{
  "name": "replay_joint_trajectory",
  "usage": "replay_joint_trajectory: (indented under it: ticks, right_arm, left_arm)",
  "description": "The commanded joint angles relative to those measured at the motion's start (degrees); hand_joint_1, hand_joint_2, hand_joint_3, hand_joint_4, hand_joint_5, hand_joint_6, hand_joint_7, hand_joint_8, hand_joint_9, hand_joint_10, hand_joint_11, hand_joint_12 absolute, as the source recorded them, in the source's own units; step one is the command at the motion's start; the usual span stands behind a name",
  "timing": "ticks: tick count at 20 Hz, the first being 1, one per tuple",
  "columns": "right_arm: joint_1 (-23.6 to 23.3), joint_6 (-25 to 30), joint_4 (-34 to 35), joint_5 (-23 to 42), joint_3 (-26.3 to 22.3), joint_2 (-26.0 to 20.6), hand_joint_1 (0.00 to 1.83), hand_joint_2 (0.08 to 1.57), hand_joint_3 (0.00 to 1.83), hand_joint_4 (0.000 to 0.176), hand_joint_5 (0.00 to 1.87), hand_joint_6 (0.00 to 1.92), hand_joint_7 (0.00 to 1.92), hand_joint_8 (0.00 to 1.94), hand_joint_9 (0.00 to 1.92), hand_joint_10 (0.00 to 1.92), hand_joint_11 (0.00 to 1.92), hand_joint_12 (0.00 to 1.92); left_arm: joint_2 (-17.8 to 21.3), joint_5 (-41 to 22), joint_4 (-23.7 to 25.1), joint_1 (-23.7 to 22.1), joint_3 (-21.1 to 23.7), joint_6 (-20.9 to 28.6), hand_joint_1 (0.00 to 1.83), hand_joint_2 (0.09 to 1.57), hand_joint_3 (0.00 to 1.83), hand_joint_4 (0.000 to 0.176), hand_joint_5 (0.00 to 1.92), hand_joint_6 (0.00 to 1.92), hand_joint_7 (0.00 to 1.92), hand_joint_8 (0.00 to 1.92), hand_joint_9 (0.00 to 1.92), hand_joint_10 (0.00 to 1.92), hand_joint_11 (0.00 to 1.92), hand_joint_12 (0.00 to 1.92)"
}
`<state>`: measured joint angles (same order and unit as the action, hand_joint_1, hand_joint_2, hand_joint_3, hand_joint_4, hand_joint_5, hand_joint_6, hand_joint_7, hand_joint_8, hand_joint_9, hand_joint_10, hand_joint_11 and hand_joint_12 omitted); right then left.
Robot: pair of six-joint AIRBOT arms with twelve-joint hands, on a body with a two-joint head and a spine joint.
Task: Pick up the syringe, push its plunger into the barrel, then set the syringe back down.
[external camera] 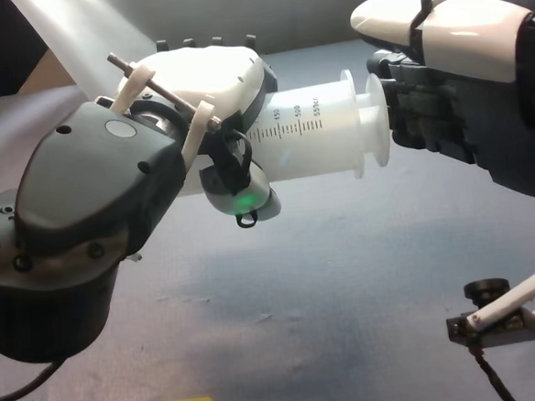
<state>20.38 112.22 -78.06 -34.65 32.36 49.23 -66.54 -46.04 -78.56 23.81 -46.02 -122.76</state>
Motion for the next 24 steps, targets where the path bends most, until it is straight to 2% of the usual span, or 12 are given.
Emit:
replay_joint_trajectory:
  ticks: [1, 4, 6, 9, 12, 16, 17, 19, 22, 24]
  right_arm:
    - [-1.28, 0.29, -3.88, 8.04, -0.67, 1.38, 0.0, 1.23, 0.0, 0.0, 0.14, 0.0, 0.16, 0.0, 0.14, 0.01, 0.0, 0.3]
    - [-1.3, -0.31, -3.88, 8.12, -0.73, 0.18, 0.0, 1.22, 0.0, 0.0, 0.13, 0.0, 0.15, 0.0, 0.14, 0.0, 0.0, 0.3]
    - [-1.83, -0.75, -3.88, 8.37, -0.85, -2.71, 0.0, 1.22, 0.0, 0.0, 0.11, 0.0, 0.14, 0.0, 0.13, 0.0, 0.0, 0.26]
    - [-2.81, -3.52, -3.87, 9.72, -1.76, -9.17, 0.0, 1.22, 0.0, 0.0, 0.12, 0.0, 0.13, 0.0, 0.12, 0.0, 0.0, 0.25]
    - [-2.54, -8.78, -3.87, 14.95, -2.86, -16.63, 0.0, 1.22, 0.0, 0.0, 0.12, 0.0, 0.13, 0.0, 0.11, 0.0, 0.0, 0.2]
    - [-2.09, -14.67, -3.87, 18.99, -3.04, -24.35, 0.0, 1.23, 0.0, 0.0, 0.13, 0.0, 0.14, 0.0, 0.12, 0.0, 0.0, 0.25]
    - [-2.1, -20.18, -3.88, 19.42, -2.89, -26.21, 0.0, 1.23, 0.0, 0.0, 0.14, 0.0, 0.15, 0.0, 0.13, 0.0, 0.0, 0.27]
    - [-1.88, -36.84, -3.88, 22.92, -2.03, -27.66, 0.0, 1.23, 0.0, 0.0, 0.15, 0.01, 0.17, 0.01, 0.14, 0.01, 0.0, 0.32]
    - [-0.57, -44.74, -3.88, 23.57, -1.01, -28.31, 0.0, 1.23, 0.0, 0.0, 0.14, 0.0, 0.15, 0.0, 0.14, 0.0, 0.0, 0.3]
    - [-0.48, -48.93, -3.88, 30.19, 1.37, -28.35, 0.0, 1.23, 0.0, 0.0, 0.14, 0.0, 0.15, 0.0, 0.14, 0.0, 0.0, 0.35]
  left_arm:
    - [-0.95, 3.89, 6.41, -1.16, 0.64, 0.99, 1.37, 1.12, 0.0, 0.0, 0.96, 1.1, 0.96, 0.97, 0.85, 1.19, 0.66, 1.13]
    - [-0.94, 3.89, 6.33, -1.16, 0.57, 0.9, 1.37, 1.11, 0.0, 0.0, 0.97, 1.07, 0.98, 0.95, 0.87, 1.18, 0.68, 1.13]
    - [-0.95, 3.89, 6.33, -1.21, 0.5, 0.9, 1.37, 1.11, 0.0, 0.0, 0.97, 1.06, 0.99, 0.93, 0.88, 1.17, 0.69, 1.12]
    - [-0.96, 3.89, 6.33, -1.25, 0.51, 0.9, 1.37, 1.11, 0.0, 0.0, 0.96, 1.07, 1.0, 0.92, 0.89, 1.16, 0.69, 1.11]
    - [-0.96, 3.89, 6.34, -1.44, 0.52, 0.77, 1.37, 1.11, 0.0, 0.0, 0.95, 1.08, 1.0, 0.92, 0.89, 1.15, 0.69, 1.11]
    - [-0.97, 3.89, 6.34, -1.63, 0.5, 0.48, 1.37, 1.11, 0.0, 0.0, 0.94, 1.1, 0.99, 0.95, 0.88, 1.15, 0.69, 1.1]
    - [-0.97, 3.89, 6.53, -1.63, 0.52, 0.42, 1.37, 1.11, 0.0, 0.0, 0.94, 1.12, 1.0, 0.94, 0.88, 1.14, 0.68, 1.1]
    - [-0.96, 4.06, 7.5, -1.36, 0.49, 0.42, 1.37, 1.11, 0.0, 0.0, 0.97, 1.07, 0.99, 0.95, 0.88, 1.15, 0.69, 1.12]
    - [-0.97, 5.49, 8.99, -0.62, 0.14, 0.42, 1.37, 1.11, 0.0, 0.0, 0.96, 1.08, 1.0, 0.98, 0.89, 1.12, 0.69, 1.12]
    - [-1.01, 5.75, 11.42, 0.65, -0.04, 1.77, 1.37, 1.11, 0.0, 0.0, 0.96, 1.08, 0.99, 0.98, 0.89, 1.12, 0.68, 1.12]
